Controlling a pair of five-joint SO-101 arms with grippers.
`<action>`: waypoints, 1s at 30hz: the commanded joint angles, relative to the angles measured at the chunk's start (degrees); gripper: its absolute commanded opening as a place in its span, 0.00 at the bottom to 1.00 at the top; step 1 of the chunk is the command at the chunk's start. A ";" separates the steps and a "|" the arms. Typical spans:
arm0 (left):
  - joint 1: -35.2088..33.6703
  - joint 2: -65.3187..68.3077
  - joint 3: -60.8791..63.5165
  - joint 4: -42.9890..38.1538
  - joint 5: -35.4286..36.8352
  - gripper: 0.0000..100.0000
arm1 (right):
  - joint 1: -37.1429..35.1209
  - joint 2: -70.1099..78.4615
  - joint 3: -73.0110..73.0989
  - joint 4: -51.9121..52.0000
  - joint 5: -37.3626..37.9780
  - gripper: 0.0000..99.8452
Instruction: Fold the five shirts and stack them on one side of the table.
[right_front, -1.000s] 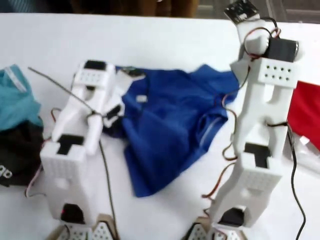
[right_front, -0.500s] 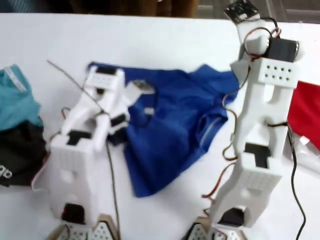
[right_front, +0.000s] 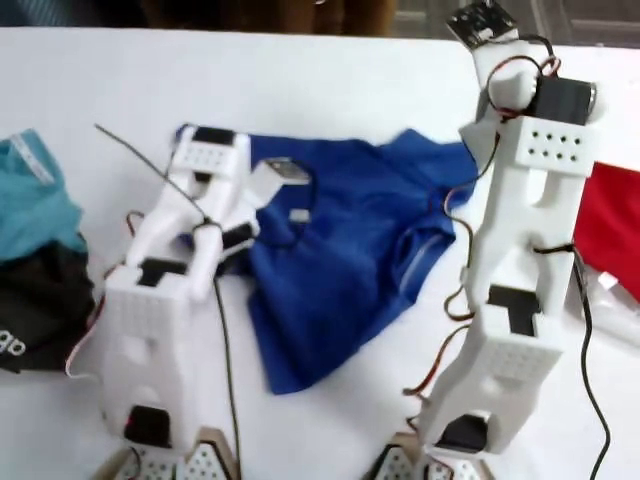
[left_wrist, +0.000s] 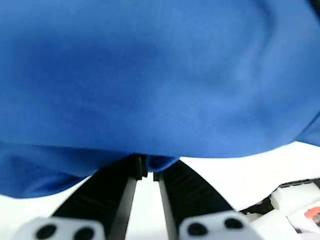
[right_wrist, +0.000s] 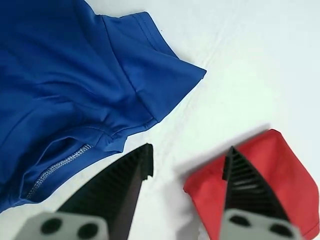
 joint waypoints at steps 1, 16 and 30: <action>-2.02 -0.44 -1.54 1.23 -1.49 0.03 | 0.04 -3.65 -0.18 0.84 0.09 0.23; -14.24 -10.55 12.97 1.49 -17.14 0.03 | -0.13 -2.86 -0.09 0.84 0.09 0.23; -15.82 -21.45 21.32 1.23 -20.22 0.03 | -12.26 10.33 -0.09 0.92 -16.44 0.23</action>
